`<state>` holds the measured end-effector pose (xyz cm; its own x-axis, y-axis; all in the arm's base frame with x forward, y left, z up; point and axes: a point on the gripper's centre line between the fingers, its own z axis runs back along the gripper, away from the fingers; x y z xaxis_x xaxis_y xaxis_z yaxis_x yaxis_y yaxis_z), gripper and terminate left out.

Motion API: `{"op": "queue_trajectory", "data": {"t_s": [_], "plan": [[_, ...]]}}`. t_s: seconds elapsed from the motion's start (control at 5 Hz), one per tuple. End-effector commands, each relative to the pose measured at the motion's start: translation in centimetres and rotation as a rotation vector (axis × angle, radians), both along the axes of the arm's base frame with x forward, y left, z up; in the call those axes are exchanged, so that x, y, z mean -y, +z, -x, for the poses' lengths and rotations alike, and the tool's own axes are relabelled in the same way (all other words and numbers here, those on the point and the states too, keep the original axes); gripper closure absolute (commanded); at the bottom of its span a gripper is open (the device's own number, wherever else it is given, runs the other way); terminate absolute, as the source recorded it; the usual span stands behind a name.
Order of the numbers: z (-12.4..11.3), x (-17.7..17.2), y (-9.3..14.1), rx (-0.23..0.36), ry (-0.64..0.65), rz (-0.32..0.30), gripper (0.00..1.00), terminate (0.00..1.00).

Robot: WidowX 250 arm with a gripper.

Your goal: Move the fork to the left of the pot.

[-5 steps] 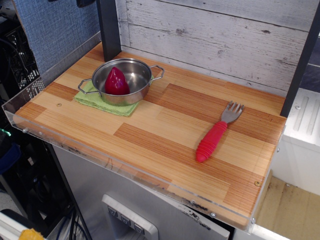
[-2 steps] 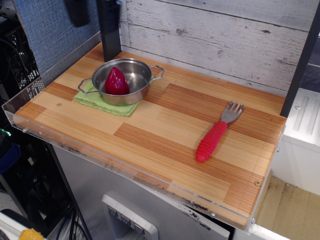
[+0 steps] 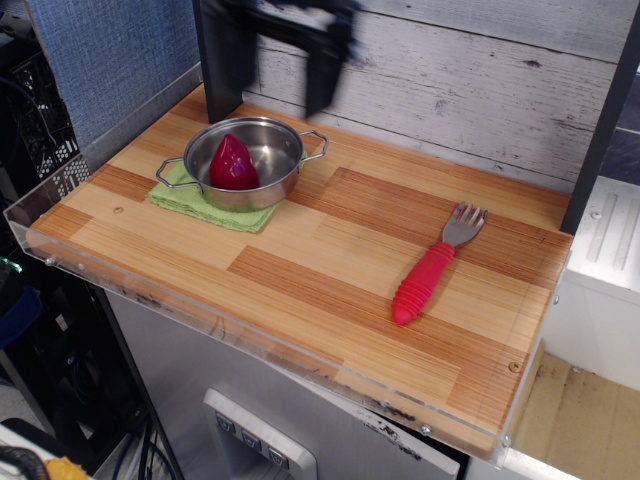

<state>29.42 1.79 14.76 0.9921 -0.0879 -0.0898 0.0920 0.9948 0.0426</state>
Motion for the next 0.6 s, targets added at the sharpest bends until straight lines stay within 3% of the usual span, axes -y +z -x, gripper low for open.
{"op": "queue_trajectory", "data": {"t_s": [0.0,0.2,0.4], "plan": [[-1.3,4.4,-0.5,0.101,0.063,0.000,0.00,0.00],[-2.6,6.4,-1.7,0.181,-0.035,0.000,0.00,0.00],[-3.5,7.7,-3.1,0.202,-0.104,0.020,0.00,0.00]]}}
